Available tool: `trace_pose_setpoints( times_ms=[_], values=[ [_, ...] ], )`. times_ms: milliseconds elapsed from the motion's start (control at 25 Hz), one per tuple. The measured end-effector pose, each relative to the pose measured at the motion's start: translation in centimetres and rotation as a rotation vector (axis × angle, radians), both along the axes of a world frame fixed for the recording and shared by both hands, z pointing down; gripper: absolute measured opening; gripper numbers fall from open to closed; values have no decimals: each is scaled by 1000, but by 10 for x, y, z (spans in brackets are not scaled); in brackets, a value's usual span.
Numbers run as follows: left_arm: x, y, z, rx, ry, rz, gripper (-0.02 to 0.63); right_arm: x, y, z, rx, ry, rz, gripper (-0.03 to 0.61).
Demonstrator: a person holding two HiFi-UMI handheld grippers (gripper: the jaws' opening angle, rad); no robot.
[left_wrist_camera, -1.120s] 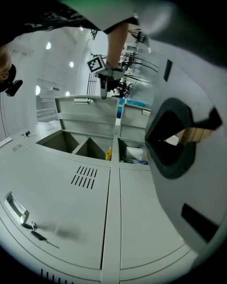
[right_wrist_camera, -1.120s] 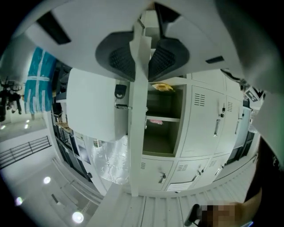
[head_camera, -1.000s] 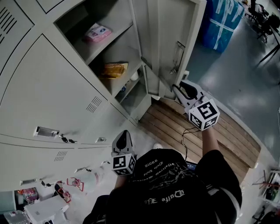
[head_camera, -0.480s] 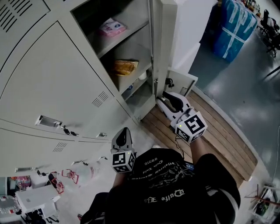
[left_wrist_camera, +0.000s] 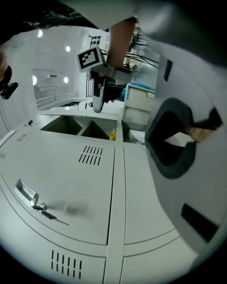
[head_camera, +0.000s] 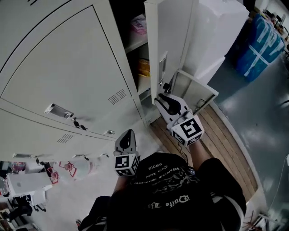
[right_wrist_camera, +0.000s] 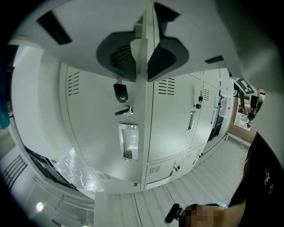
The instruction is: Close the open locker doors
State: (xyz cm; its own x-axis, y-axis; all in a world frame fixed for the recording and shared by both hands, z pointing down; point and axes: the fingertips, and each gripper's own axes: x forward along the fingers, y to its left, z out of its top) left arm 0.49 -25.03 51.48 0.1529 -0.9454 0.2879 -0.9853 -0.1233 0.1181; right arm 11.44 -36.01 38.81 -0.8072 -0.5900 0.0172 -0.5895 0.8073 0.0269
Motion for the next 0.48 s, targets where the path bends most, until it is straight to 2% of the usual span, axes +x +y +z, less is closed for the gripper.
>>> trace_pose_setpoints(
  times_ms=[240,480],
  values=[
    [-24,13,-1,-4,-2,-91,8,-31,-18,0,6,9,-49,72],
    [-42,30,1,-18,7,-177,8,-54,-40,2,19,36,-55,47]
  ],
)
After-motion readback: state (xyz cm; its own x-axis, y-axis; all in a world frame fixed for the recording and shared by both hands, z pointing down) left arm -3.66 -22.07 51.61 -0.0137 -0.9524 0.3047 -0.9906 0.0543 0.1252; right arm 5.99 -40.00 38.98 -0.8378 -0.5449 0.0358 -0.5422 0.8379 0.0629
